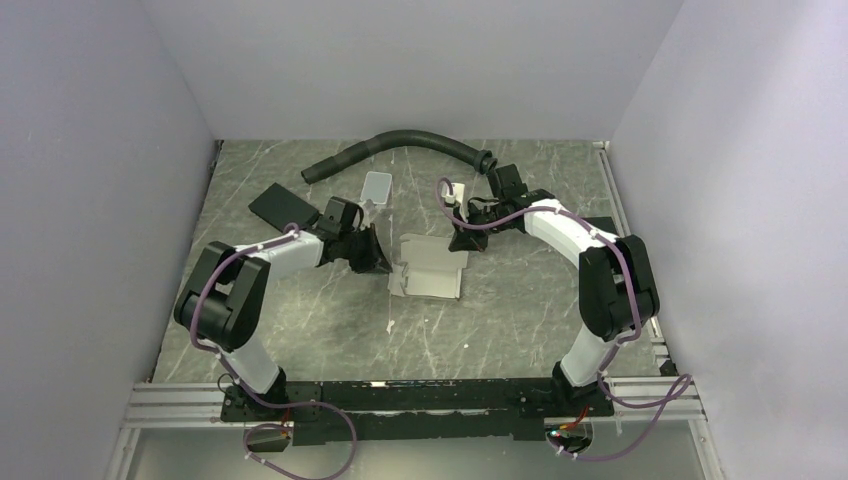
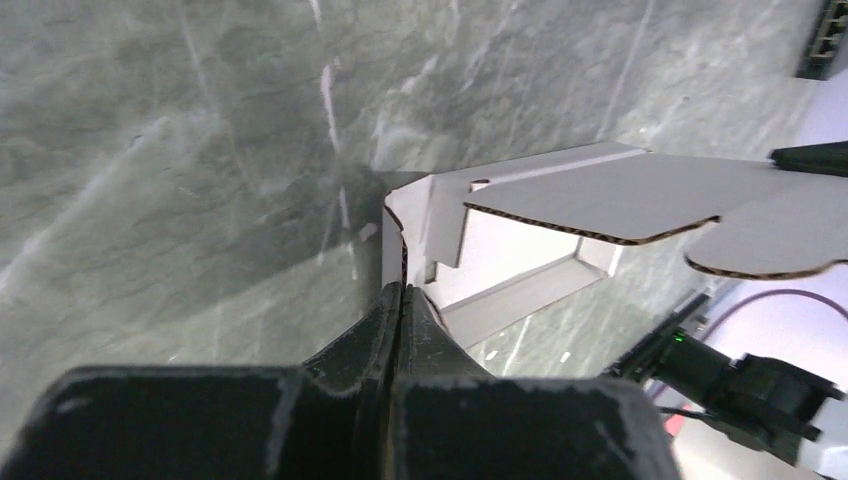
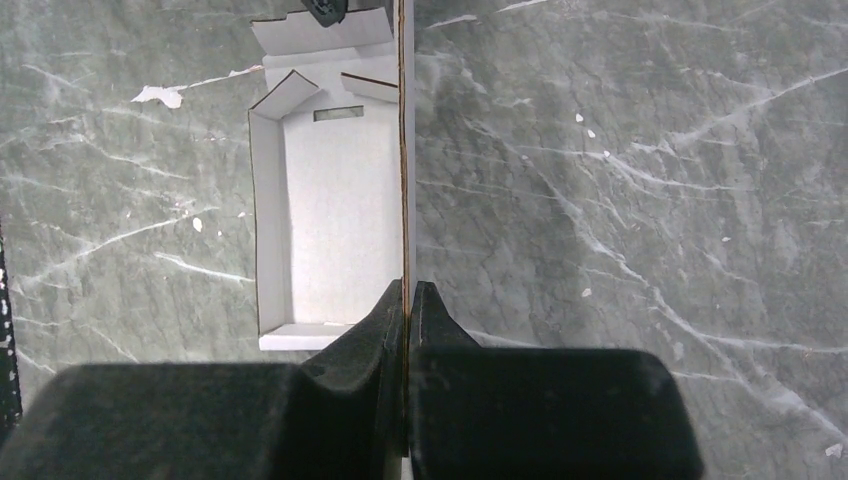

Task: Fold the paper box
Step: Fold the paper box at the center of the board.

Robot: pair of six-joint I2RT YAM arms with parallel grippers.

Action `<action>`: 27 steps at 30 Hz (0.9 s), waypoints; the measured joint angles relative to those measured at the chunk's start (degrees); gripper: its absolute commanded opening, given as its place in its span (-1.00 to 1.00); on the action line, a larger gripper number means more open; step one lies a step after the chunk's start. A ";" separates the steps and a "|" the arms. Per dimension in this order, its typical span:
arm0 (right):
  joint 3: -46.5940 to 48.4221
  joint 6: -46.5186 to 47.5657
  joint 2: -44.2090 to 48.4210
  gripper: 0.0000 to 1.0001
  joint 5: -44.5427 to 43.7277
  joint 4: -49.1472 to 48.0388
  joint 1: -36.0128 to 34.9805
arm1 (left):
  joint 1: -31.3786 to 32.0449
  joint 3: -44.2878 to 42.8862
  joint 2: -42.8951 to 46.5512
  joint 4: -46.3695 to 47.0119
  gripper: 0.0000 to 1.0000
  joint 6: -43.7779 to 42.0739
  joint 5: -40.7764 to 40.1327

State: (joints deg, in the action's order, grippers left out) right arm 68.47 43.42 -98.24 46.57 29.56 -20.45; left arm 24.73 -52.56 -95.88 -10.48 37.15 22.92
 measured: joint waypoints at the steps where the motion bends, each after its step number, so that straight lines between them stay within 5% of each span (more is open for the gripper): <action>1: -0.07 -0.09 0.02 -1.00 -0.07 -0.13 0.00 | -0.31 0.44 -0.04 1.16 -0.88 0.72 1.46; 27: -0.72 -1.05 0.55 -1.00 -0.26 -0.98 0.09 | -2.05 4.68 -5.68 18.75 -0.58 8.00 18.82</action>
State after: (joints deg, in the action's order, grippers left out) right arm 67.75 42.37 -97.69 46.30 28.58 -20.36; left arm 22.68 -47.88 -101.56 8.27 45.15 41.74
